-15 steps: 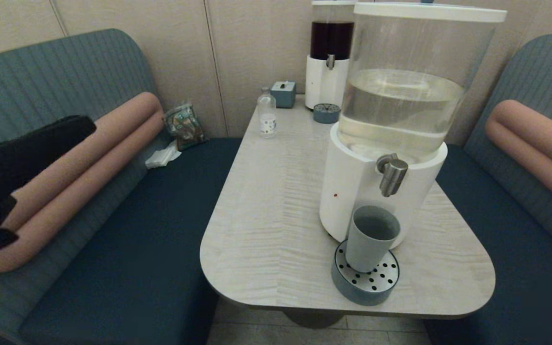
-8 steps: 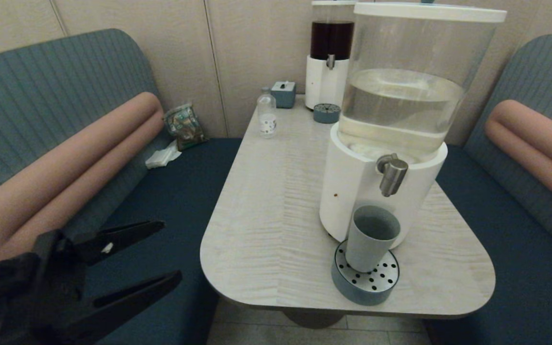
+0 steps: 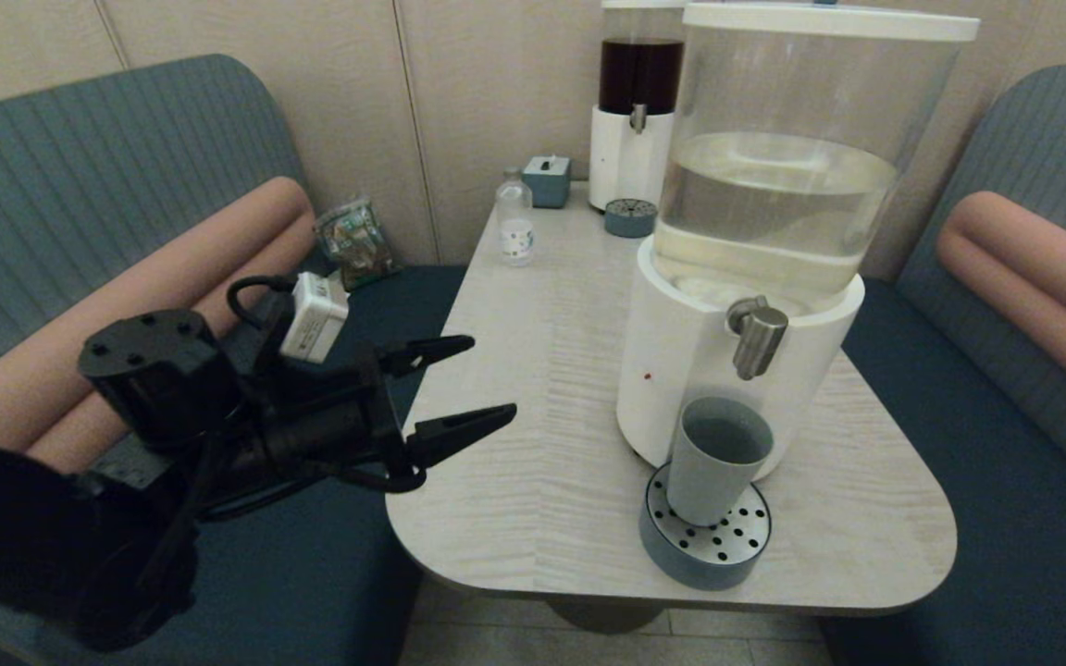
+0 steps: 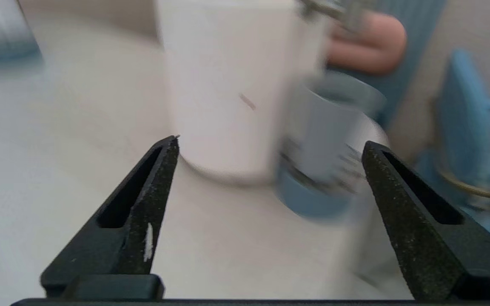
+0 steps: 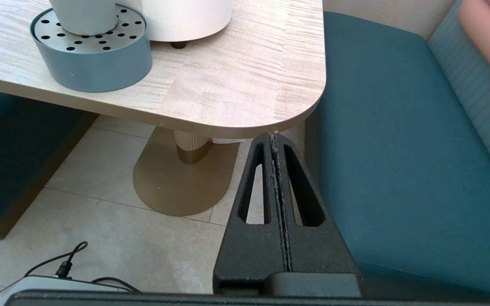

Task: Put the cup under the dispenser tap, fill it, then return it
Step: Place the cup next to the water dispenser

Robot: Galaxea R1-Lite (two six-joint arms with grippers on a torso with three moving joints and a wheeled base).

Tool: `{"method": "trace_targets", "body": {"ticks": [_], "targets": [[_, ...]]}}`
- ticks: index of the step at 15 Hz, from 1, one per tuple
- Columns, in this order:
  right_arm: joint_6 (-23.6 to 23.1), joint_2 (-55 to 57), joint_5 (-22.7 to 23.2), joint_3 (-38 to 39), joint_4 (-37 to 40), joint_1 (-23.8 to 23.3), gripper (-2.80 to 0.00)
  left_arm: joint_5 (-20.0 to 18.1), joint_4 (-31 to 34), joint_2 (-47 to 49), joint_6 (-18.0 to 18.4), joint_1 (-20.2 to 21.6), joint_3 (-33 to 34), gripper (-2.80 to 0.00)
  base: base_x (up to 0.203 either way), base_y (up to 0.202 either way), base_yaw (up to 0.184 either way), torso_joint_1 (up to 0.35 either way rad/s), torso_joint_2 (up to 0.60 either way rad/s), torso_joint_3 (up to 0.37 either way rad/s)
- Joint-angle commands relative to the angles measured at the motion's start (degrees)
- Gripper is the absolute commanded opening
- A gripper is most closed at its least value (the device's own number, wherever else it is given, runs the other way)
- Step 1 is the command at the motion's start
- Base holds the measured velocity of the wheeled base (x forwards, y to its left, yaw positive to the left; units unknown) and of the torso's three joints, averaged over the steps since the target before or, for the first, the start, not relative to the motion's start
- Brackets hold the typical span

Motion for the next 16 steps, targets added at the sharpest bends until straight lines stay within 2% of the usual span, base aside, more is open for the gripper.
{"method": "trace_targets", "body": {"ticks": [1,4,5,8,11,16], "targets": [[-0.1,0.0,0.0,0.0,0.0,0.0,-2.8,-1.2,-3.9,11.9,0.4,0.6,-7.7,0.0,0.0,0.0,0.0,0.0,0.0,0.0],[-0.1,0.0,0.0,0.0,0.0,0.0,-2.8,-2.9,-5.8,16.6,3.6,0.9,-16.1,0.0,0.0,0.0,0.0,0.0,0.0,0.0],[-0.1,0.0,0.0,0.0,0.0,0.0,-2.8,-3.3,-6.0,16.9,4.5,0.8,-16.4,0.0,0.0,0.0,0.0,0.0,0.0,0.0],[-0.1,0.0,0.0,0.0,0.0,0.0,-2.8,-7.0,-6.0,16.9,3.9,-0.7,-13.1,0.0,0.0,0.0,0.0,0.0,0.0,0.0],[-0.1,0.0,0.0,0.0,0.0,0.0,-2.8,-8.1,-6.0,16.2,3.2,-6.7,-6.5,0.0,0.0,0.0,0.0,0.0,0.0,0.0],[-0.1,-0.1,0.0,0.0,0.0,0.0,-2.8,-7.7,-6.0,17.7,0.8,-14.6,-6.0,0.0,0.0,0.0,0.0,0.0,0.0,0.0]]}}
